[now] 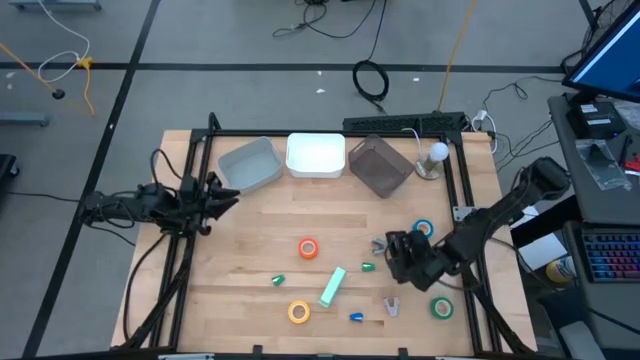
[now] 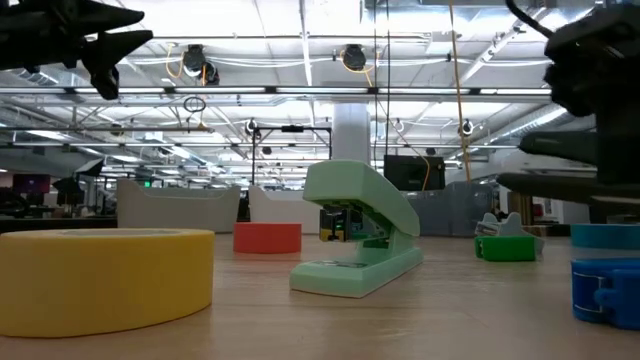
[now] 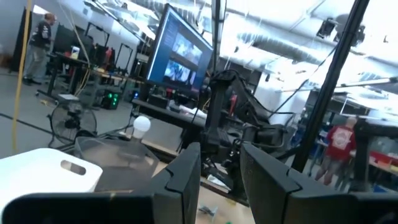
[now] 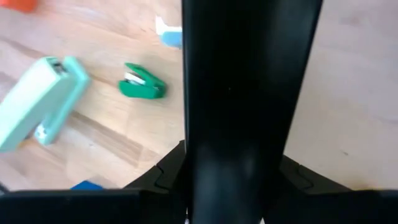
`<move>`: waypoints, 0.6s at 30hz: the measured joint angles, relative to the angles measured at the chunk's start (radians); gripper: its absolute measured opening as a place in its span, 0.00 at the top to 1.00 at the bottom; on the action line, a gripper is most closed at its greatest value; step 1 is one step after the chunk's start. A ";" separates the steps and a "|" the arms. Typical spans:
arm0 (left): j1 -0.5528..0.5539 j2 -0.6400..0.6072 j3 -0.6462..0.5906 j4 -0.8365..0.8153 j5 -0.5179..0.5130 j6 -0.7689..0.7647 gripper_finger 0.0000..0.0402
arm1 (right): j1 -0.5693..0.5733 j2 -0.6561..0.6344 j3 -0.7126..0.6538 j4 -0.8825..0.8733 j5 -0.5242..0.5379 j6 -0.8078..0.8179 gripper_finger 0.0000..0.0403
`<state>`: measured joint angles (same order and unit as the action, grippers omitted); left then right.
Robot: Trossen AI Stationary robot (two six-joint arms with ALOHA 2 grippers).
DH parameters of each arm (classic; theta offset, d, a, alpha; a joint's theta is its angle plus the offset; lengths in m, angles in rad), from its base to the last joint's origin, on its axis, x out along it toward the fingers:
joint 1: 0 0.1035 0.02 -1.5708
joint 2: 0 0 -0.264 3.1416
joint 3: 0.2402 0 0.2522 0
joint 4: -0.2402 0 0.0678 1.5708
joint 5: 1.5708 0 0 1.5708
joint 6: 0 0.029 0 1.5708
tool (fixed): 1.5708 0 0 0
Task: Pick and place Stapler, Stapler remover, tape
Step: Put the black stapler into the gray bin
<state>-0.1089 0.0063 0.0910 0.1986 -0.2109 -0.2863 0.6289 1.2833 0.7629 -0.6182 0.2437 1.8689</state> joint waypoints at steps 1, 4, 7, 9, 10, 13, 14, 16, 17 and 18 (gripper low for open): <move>0.000 0.000 0.000 0.000 0.000 -0.008 0.71 | -0.017 -0.004 0.001 0.012 -0.002 -0.035 0.68; 0.000 0.017 0.000 0.008 -0.001 -0.011 0.71 | -0.070 -0.010 0.021 0.011 -0.005 -0.147 0.68; 0.000 0.057 0.000 0.040 -0.001 -0.011 0.71 | -0.121 -0.010 0.054 0.009 -0.006 -0.270 0.68; 0.000 0.089 0.000 0.064 -0.001 -0.011 0.71 | -0.156 -0.010 0.079 -0.001 -0.008 -0.351 0.68; 0.000 0.109 0.000 0.082 -0.001 -0.011 0.71 | -0.176 -0.010 0.092 -0.010 -0.008 -0.397 0.68; 0.000 0.165 0.000 0.130 -0.001 -0.011 0.71 | -0.232 -0.010 0.130 -0.028 -0.007 -0.528 0.68; 0.000 0.183 0.000 0.150 -0.001 -0.011 0.71 | -0.250 -0.009 0.142 -0.031 -0.007 -0.573 0.68; 0.000 0.220 0.000 0.183 -0.001 -0.021 0.71 | -0.284 -0.004 0.172 -0.048 -0.007 -0.666 0.68; 0.000 0.238 0.000 0.196 -0.001 -0.032 0.71 | -0.301 0.000 0.187 -0.058 -0.008 -0.714 0.68; 0.000 0.256 0.000 0.209 -0.001 -0.045 0.71 | -0.316 0.006 0.204 -0.068 -0.007 -0.759 0.68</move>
<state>-0.1089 0.2618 0.0910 0.4073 -0.2119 -0.3308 0.3128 1.2895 0.9666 -0.6858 0.2363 1.1094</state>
